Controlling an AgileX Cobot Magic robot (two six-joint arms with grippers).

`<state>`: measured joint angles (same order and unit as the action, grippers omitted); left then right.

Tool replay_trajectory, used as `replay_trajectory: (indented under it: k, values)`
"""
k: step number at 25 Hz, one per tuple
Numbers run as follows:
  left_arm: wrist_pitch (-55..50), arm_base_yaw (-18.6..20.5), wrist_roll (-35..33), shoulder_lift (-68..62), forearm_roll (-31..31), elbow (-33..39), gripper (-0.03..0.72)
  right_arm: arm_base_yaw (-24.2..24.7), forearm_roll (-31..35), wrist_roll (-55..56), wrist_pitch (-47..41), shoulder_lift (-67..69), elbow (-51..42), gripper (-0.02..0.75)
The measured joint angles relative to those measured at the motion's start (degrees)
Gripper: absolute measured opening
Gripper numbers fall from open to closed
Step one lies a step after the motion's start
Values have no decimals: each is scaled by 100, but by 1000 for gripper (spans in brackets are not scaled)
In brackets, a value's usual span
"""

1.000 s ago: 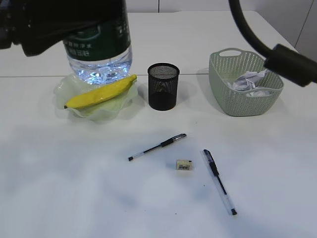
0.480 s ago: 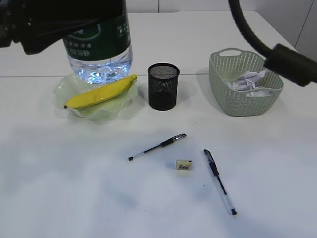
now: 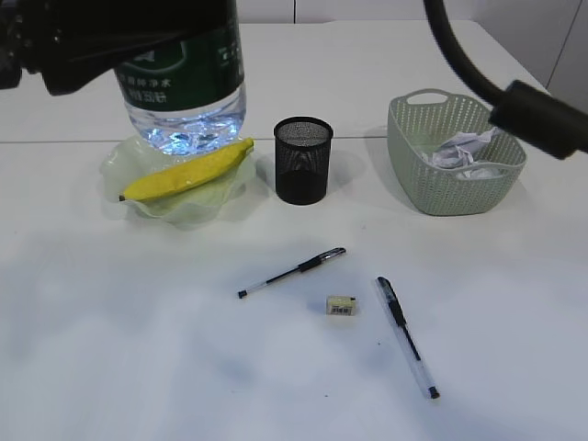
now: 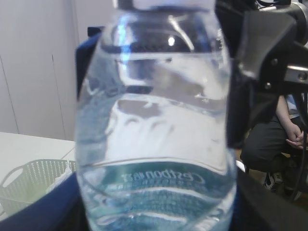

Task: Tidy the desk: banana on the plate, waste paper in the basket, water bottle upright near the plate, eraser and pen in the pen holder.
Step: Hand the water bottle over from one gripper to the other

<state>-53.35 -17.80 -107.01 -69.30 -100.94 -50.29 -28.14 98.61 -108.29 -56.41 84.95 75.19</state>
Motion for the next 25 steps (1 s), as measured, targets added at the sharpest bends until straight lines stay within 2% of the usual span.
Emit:
replay_trajectory:
  k: [14,25]
  values:
    - [0,0,8,0,0,0,433,0,0,0,10,0,0,365]
    - [0,0,8,0,21,0,412,0,0,0,30,0,0,445]
